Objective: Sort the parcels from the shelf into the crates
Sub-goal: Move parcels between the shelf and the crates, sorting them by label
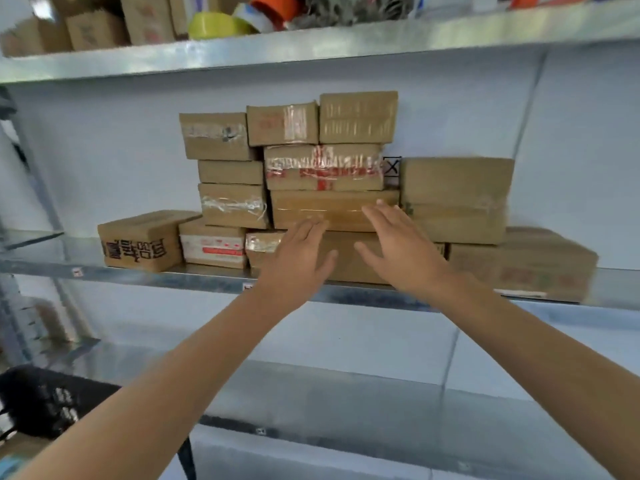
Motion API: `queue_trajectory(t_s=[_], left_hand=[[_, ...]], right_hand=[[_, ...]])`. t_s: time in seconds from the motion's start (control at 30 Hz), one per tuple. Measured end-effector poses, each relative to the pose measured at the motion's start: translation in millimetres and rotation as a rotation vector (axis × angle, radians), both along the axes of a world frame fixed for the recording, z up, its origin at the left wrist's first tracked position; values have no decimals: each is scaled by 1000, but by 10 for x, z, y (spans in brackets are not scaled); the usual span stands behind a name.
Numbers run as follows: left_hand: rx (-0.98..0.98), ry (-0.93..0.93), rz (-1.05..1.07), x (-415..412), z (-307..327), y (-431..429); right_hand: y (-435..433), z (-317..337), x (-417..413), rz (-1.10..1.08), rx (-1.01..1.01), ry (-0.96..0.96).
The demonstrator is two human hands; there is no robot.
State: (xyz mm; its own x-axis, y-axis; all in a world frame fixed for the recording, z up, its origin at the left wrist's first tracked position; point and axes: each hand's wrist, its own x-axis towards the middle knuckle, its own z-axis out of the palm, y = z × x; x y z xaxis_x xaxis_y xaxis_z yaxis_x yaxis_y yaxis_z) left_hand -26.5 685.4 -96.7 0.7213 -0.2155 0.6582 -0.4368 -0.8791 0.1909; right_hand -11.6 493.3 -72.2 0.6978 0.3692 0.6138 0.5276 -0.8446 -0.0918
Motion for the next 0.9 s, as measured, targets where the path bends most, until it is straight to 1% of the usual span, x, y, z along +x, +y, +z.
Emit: queue_trajectory(t_s=[0.13, 0.27, 0.33, 0.4, 0.47, 0.57, 0.6, 0.67, 0.7, 0.77, 0.9], left_hand=[[-29, 33, -112, 237, 154, -503], [-131, 99, -196, 422, 317, -937], [-197, 153, -220, 478, 352, -1107], [-272, 199, -233, 510, 370, -1236], [-376, 238, -239, 535, 387, -1337], [-520, 265, -242, 603, 408, -1436], [-529, 283, -239, 625, 405, -1457], [-516, 358, -231, 643, 378, -1492], [-516, 398, -223, 641, 367, -1506], [-570, 442, -240, 624, 352, -1528], [-702, 424, -362, 493, 353, -1548]], right_hand=[[-532, 135, 9, -106, 21, -66], [-1027, 219, -33, -222, 91, -129], [-1233, 235, -41, -288, 188, -204], [-1400, 249, 0, -325, 323, -225], [-1524, 252, 97, -332, 454, -114], [-1590, 271, 273, -256, 731, 199], [-1590, 273, 336, -228, 812, 287], [-1575, 263, 451, -202, 903, 415], [-1561, 248, 484, -184, 923, 440], [-1551, 194, 508, -143, 950, 428], [-1616, 144, 404, -93, 987, 336]])
